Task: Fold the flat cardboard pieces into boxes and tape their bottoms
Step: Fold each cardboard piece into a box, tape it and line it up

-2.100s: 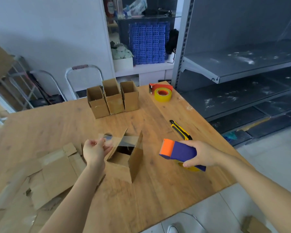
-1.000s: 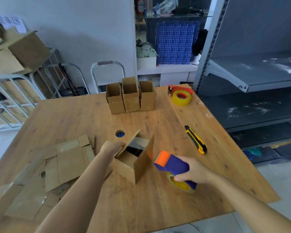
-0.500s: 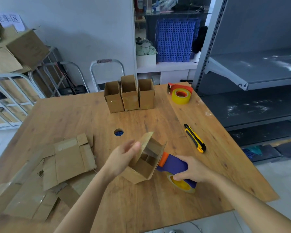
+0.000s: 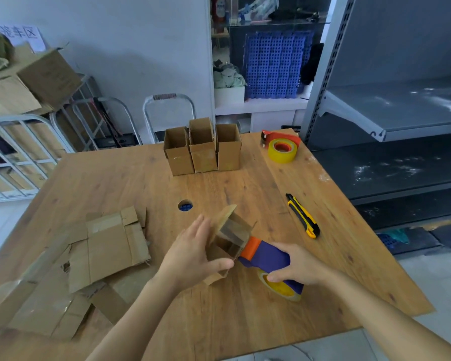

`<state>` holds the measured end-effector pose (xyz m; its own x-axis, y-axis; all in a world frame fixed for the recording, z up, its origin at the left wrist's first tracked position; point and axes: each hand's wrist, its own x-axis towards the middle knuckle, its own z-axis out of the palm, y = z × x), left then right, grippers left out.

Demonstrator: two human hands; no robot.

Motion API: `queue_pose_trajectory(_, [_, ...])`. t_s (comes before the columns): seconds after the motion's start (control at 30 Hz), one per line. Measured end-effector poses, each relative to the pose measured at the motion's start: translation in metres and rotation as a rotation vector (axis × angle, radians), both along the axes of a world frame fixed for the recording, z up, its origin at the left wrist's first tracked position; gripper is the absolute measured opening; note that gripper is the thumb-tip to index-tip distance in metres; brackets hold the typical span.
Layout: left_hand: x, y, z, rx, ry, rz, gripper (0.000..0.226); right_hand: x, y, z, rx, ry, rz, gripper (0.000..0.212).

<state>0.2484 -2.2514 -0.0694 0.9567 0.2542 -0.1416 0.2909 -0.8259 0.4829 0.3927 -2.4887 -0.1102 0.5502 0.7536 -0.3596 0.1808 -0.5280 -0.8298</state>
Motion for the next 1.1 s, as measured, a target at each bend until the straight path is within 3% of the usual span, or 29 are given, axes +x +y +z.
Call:
queue_pose_trajectory(0.1, [0.001,-0.008,-0.007,0.102,0.001,0.068,0.074,0.001,-0.005,0.003,0.017,0.018,-0.027,0.056])
queue_pose_trajectory(0.23, [-0.002,-0.008,-0.006,0.199,-0.12,0.071,0.068,0.0,-0.008,0.009,0.005,0.009,-0.016,0.048])
queue_pose_trajectory(0.33, [-0.005,-0.003,-0.013,0.235,-0.342,0.016,0.038,-0.004,-0.01,0.011,0.004,0.029,-0.016,0.048])
queue_pose_trajectory(0.4, [-0.007,0.002,-0.02,0.303,-0.437,-0.045,0.031,-0.005,-0.011,0.011,0.012,0.047,-0.023,0.05])
queue_pose_trajectory(0.57, [0.001,0.016,-0.018,0.364,-0.35,-0.018,0.014,-0.007,-0.009,0.013,0.069,0.107,-0.068,0.048])
queue_pose_trajectory(0.6, [0.0,0.018,-0.017,0.369,-0.322,-0.022,0.015,-0.006,-0.007,0.014,0.075,0.112,-0.078,0.049])
queue_pose_trajectory(0.7, [-0.008,0.016,-0.004,0.228,-0.147,-0.025,0.073,-0.005,-0.006,0.018,0.073,0.105,-0.075,0.053])
queue_pose_trajectory(0.77, [-0.01,0.012,0.001,0.164,-0.048,-0.03,0.092,-0.005,-0.008,0.022,0.075,0.102,-0.086,0.055])
queue_pose_trajectory(0.83, [-0.006,0.009,0.0,0.159,-0.033,0.024,0.084,-0.006,-0.01,0.028,0.091,0.115,-0.101,0.053])
queue_pose_trajectory(0.9, [0.0,0.005,-0.005,0.216,-0.083,0.088,0.057,-0.01,-0.009,0.035,0.095,0.111,-0.102,0.05])
queue_pose_trajectory(0.97, [0.004,0.001,-0.015,0.35,-0.062,0.016,0.039,-0.013,-0.007,0.04,0.1,0.098,-0.117,0.049])
queue_pose_trajectory(1.03, [0.005,-0.001,-0.024,0.45,0.003,-0.046,0.042,-0.015,-0.005,0.046,0.102,0.105,-0.155,0.046])
queue_pose_trajectory(1.1, [0.005,0.0,-0.03,0.477,0.03,-0.026,0.061,-0.019,-0.002,0.053,0.102,0.126,-0.198,0.041])
